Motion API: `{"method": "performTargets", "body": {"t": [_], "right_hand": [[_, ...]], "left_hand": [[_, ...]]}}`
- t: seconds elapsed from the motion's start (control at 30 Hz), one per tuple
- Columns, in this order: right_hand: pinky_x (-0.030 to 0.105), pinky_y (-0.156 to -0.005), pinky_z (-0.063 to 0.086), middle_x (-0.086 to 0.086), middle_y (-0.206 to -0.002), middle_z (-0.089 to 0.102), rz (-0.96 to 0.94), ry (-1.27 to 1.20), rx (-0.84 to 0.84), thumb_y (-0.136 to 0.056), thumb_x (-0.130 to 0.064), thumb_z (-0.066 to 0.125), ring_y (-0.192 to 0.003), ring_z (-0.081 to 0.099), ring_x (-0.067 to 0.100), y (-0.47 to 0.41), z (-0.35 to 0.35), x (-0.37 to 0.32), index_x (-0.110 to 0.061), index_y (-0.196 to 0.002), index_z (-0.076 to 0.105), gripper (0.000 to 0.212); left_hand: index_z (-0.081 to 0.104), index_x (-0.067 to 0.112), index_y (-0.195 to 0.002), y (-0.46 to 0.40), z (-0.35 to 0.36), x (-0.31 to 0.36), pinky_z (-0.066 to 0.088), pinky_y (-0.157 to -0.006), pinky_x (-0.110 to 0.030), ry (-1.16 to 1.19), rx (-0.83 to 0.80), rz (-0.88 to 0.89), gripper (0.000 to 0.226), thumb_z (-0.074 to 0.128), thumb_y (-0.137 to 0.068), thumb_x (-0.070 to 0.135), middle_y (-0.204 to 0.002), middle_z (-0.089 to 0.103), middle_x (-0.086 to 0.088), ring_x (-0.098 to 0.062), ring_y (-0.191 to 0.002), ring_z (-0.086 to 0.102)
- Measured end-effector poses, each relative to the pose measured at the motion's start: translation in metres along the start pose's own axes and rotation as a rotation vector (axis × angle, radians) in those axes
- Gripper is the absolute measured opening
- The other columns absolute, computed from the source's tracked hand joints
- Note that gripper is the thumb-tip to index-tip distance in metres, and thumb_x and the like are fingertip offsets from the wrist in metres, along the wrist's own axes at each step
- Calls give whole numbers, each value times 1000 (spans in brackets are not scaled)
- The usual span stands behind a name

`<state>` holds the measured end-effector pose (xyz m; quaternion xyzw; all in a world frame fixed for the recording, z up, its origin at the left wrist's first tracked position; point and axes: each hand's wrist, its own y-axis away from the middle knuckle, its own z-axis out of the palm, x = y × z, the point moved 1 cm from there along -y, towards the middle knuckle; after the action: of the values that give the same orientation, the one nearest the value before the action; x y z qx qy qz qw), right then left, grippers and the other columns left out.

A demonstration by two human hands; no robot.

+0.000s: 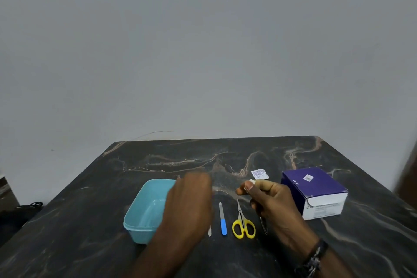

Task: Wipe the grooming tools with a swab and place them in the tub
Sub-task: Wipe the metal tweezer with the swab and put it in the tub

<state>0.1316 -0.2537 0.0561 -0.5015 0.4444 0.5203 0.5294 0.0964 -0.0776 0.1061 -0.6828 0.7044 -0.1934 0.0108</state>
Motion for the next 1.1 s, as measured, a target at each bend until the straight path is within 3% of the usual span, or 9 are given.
{"method": "performTargets", "body": {"t": [0.07, 0.17, 0.4, 0.6, 0.7, 0.77, 0.83, 0.97, 1.1], "right_hand": [[17, -49, 41, 10, -87, 77, -11, -7, 21, -91, -16, 62, -52, 49, 7, 0, 1, 0, -3, -88, 73, 18], [15, -46, 42, 13, -83, 76, -25, -25, 37, -90, -13, 62, -49, 51, 6, 0, 0, 0, -3, -92, 73, 15], [24, -51, 40, 12, -81, 77, -9, 45, -21, -92, -17, 60, -49, 53, 10, 0, 2, 2, -6, -103, 68, 18], [18, -45, 40, 7, -86, 78, 24, 110, -31, -96, -15, 54, -53, 56, 9, -3, 2, 4, -8, -105, 68, 17], [16, -46, 41, 6, -81, 76, 7, 87, 38, -94, -13, 58, -56, 57, 8, -4, 1, 6, -9, -99, 72, 16], [17, -48, 40, 9, -74, 69, -9, 81, 100, -93, -14, 60, -59, 54, 11, -4, -1, 6, -12, -95, 75, 15], [21, -50, 40, 10, -72, 65, -21, 67, 143, -91, -14, 63, -60, 52, 12, -5, -4, 6, -14, -93, 76, 13], [19, -46, 42, 3, -62, 67, -42, 7, 187, -89, -12, 65, -56, 55, 9, -5, -6, 4, -13, -87, 77, 11], [16, -42, 43, -1, -59, 67, -38, -65, 192, -88, -7, 65, -50, 57, 6, -4, -5, 3, -7, -87, 74, 9]], "left_hand": [[65, 18, -96, 5, 12, 10, 49, -80, -30, 0, -111, -16, 8, 58, -93, 21, -106, 65, -5, -22, -98, 62], [65, 17, -97, 1, 36, 10, 52, -85, -33, -15, -255, -88, 8, 64, -89, 18, -112, 64, -7, -24, -104, 62], [60, 12, -116, -10, 55, 4, 50, -88, -33, -128, -250, -87, 22, 53, -96, 16, -123, 61, -9, -26, -113, 60], [64, 13, -110, -18, 57, 0, 52, -86, -29, -75, -216, -89, 19, 53, -95, 15, -115, 66, -7, -21, -103, 64], [67, 17, -91, -28, 58, -1, 57, -78, -34, 135, -115, -104, 14, 56, -94, 26, -91, 72, -4, -18, -83, 69], [63, 19, -80, -32, 60, 2, 58, -61, -32, 490, -133, -75, 20, 55, -96, 29, -76, 72, -5, -18, -64, 70], [60, 16, -84, -32, 60, 10, 54, -47, -29, 856, -195, -33, 15, 55, -96, 23, -74, 72, -11, -24, -55, 69], [60, 6, -93, -28, 72, 19, 55, -47, -32, 1162, -132, -10, 4, 62, -91, 9, -76, 71, -19, -35, -56, 68], [61, 7, -93, -17, 80, 23, 56, -50, -32, 1256, -94, -35, 8, 65, -88, 3, -80, 70, -21, -27, -57, 68]]}}
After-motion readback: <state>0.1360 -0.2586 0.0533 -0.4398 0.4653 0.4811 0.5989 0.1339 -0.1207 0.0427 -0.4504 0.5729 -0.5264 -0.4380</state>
